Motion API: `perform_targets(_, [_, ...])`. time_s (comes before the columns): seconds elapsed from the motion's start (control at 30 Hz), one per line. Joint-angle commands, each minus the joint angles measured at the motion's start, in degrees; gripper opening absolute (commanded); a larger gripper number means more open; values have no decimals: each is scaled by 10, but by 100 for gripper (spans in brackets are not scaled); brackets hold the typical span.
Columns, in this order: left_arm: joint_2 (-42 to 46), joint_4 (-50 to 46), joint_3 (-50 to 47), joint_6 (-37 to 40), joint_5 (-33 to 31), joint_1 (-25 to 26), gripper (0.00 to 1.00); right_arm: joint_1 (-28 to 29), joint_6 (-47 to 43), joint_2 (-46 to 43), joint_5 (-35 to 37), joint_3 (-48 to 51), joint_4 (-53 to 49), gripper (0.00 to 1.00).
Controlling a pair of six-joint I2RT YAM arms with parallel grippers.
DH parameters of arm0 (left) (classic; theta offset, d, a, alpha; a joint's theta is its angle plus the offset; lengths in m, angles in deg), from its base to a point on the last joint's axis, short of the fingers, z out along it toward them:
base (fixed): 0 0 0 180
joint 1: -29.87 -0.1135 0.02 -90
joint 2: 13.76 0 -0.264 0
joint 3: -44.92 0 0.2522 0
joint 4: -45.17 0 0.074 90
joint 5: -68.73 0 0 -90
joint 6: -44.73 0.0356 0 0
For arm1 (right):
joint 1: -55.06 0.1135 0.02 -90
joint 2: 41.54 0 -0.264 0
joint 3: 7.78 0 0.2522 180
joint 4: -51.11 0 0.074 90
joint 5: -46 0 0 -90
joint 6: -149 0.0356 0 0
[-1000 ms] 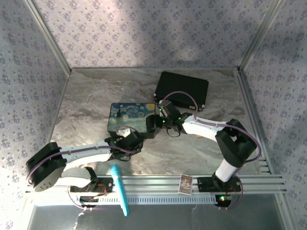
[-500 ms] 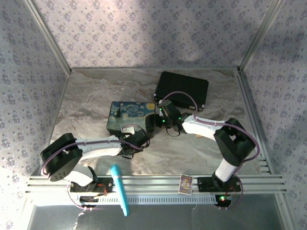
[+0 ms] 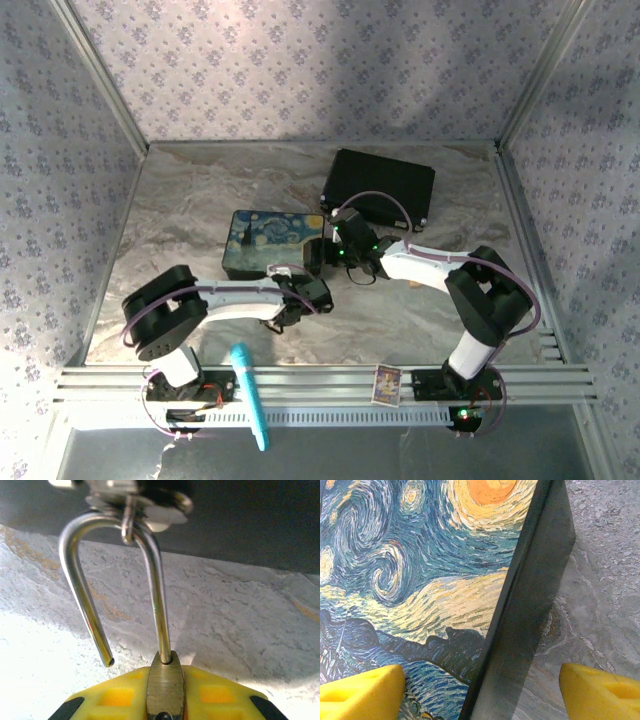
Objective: Unlock the padlock with the key
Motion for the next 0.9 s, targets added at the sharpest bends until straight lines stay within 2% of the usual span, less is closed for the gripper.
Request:
perform_targets(0.0, [-25, -42, 21, 19, -20, 24, 22, -4, -18, 45, 27, 38, -122, 81])
perform_targets(0.13, [-40, -25, 43, 21, -16, 39, 26, -2, -27, 42, 6, 43, -102, 82])
perform_targets(0.47, [-99, -138, 117, -28, -56, 71, 27, -1, -25, 33, 17, 38, -118, 83])
perform_targets(0.63, [-91, -145, 107, -33, -56, 63, 25, -2, -24, 33, 17, 37, -120, 84])
perform_targets(0.73, [-77, -146, 104, -28, -58, 65, 28, -2, -24, 32, 14, 37, -120, 84])
perform_targets(0.77, [-70, -144, 103, -27, -62, 70, 30, -1, -24, 29, 12, 38, -119, 84])
perform_targets(0.87, [-39, -137, 107, -15, -73, 86, 47, -1, -26, 5, 11, 47, -105, 87])
